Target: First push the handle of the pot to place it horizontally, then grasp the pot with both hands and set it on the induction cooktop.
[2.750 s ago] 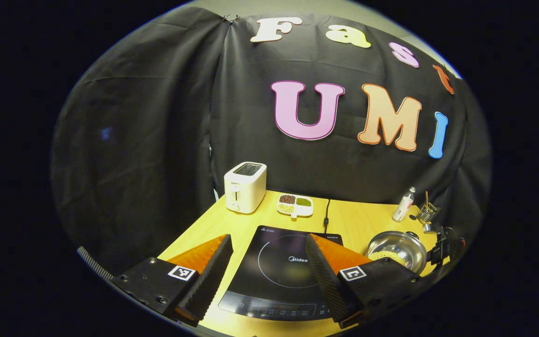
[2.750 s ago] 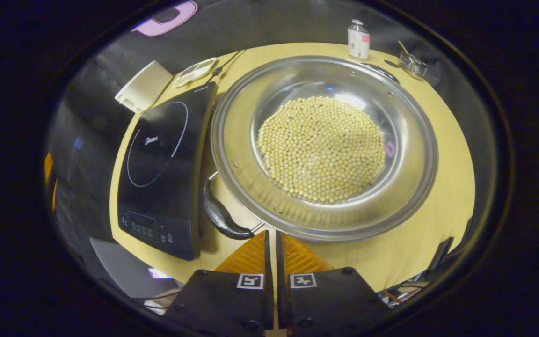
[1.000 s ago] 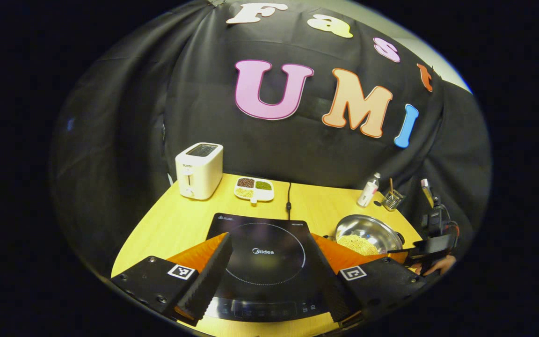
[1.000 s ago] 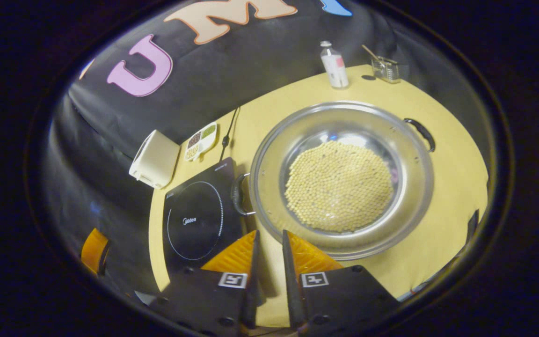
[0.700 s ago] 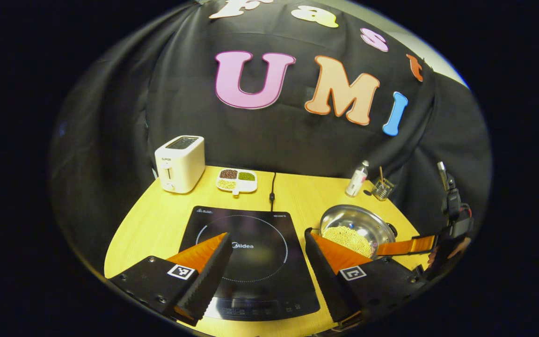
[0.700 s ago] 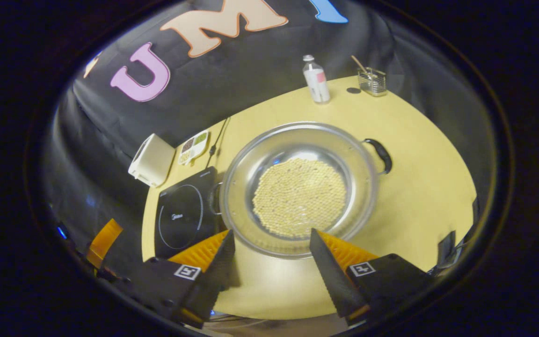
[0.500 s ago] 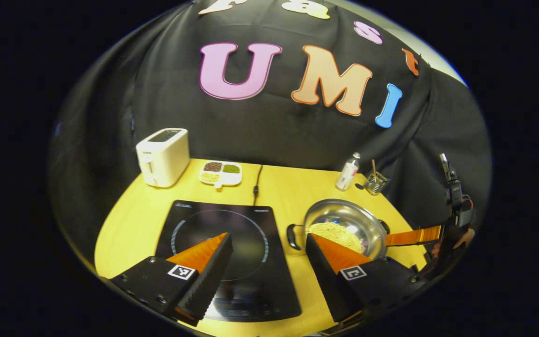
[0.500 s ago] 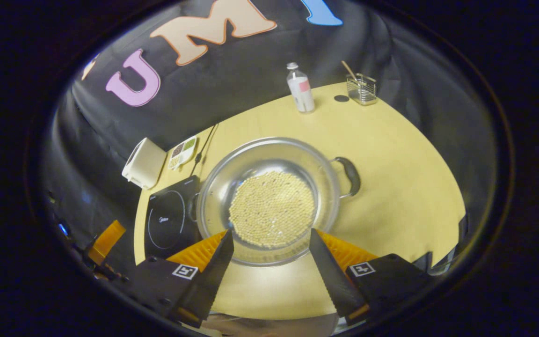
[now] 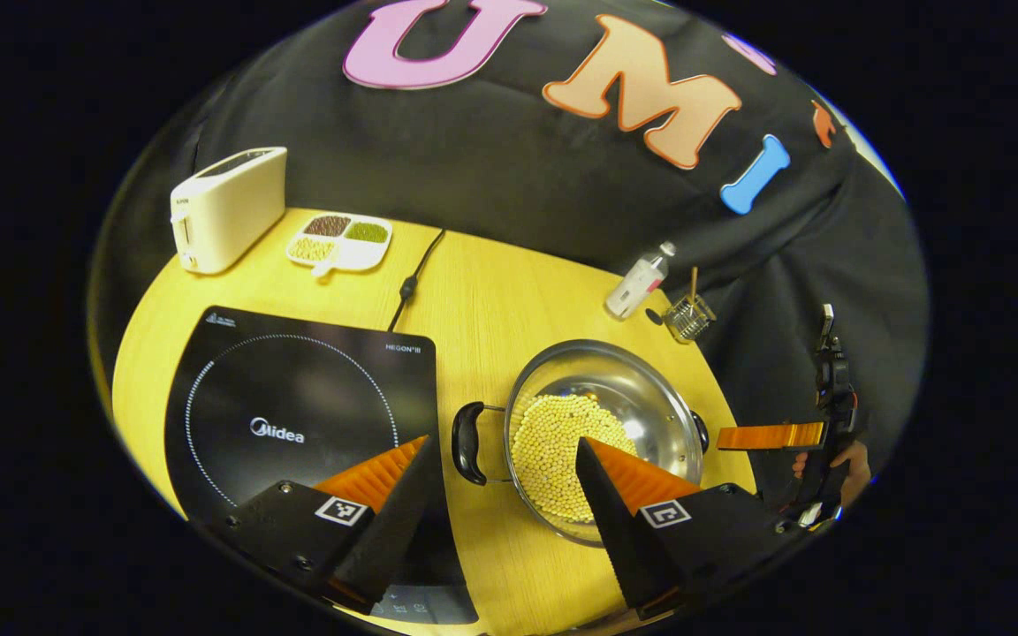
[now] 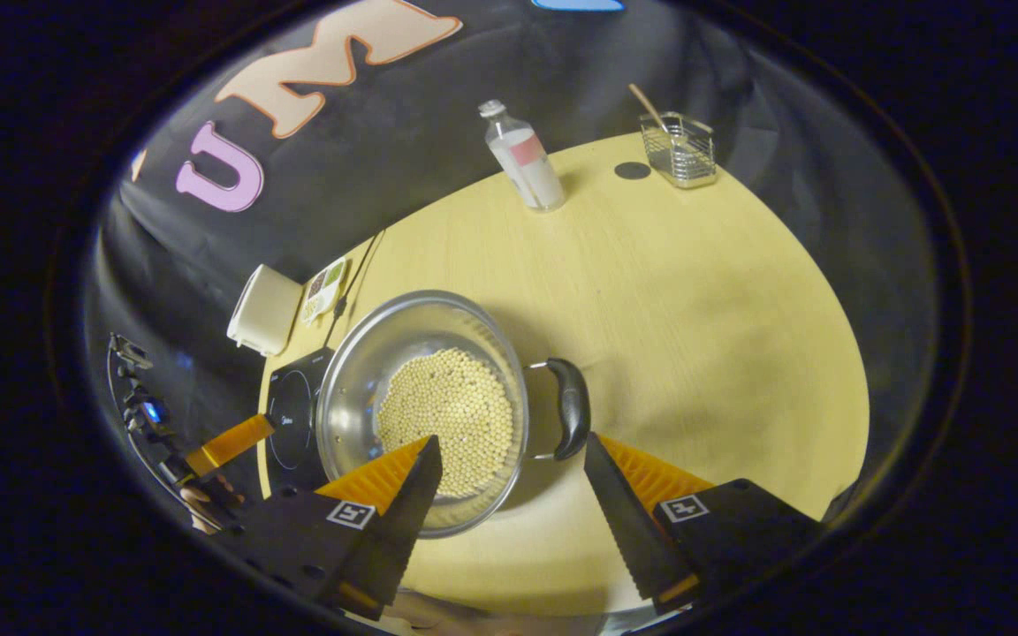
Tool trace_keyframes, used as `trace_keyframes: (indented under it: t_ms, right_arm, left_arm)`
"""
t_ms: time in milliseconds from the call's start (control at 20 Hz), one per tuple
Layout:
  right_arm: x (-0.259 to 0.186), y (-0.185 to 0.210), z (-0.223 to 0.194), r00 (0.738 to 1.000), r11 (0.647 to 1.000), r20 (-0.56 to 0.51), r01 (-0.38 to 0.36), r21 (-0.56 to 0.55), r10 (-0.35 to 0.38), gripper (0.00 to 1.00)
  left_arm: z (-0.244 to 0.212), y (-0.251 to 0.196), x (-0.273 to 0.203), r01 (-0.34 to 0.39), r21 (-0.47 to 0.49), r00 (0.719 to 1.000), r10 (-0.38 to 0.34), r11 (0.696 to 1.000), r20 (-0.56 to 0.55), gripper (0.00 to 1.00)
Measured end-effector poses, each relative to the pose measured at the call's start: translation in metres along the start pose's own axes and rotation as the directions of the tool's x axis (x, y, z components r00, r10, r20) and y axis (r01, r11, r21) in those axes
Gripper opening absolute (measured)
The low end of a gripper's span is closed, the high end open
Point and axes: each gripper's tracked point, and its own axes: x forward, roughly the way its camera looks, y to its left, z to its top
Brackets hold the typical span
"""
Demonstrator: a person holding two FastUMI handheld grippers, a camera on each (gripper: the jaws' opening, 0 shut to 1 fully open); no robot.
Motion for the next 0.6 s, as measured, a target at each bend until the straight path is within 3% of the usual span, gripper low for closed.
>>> trace_keyframes:
  t_ms: [50,100,250,300,550,600]
  right_arm:
    - [0.007,-0.005,0.003,1.000,1.000,-0.013,-0.005,-0.005,0.005,0.93]
    - [0.013,-0.008,0.005,0.999,1.000,-0.027,-0.018,-0.011,0.017,1.00]
    - [0.028,-0.009,0.007,0.994,0.997,-0.075,-0.075,-0.003,0.075,0.92]
    - [0.032,-0.006,0.005,0.991,0.995,-0.094,-0.100,0.004,0.100,1.00]
    - [0.050,-0.004,0.002,0.972,0.985,-0.156,-0.172,0.031,0.175,1.00]
    - [0.052,-0.005,-0.001,0.969,0.983,-0.169,-0.179,0.033,0.182,0.88]
  left_arm:
    - [-0.004,0.003,0.008,-0.010,-0.012,1.000,0.010,1.000,-0.026,0.96]
    - [-0.008,0.007,0.014,-0.027,-0.022,0.998,0.025,0.999,-0.059,0.96]
    - [-0.018,0.011,0.031,-0.035,-0.051,0.993,0.029,0.998,-0.117,0.96]
    - [-0.020,0.012,0.035,-0.038,-0.054,0.991,0.031,0.998,-0.133,0.96]
    - [-0.013,0.005,0.053,-0.023,-0.049,0.989,0.015,0.999,-0.148,0.95]
    - [-0.017,0.002,0.058,-0.016,-0.062,0.986,0.005,0.998,-0.164,0.95]
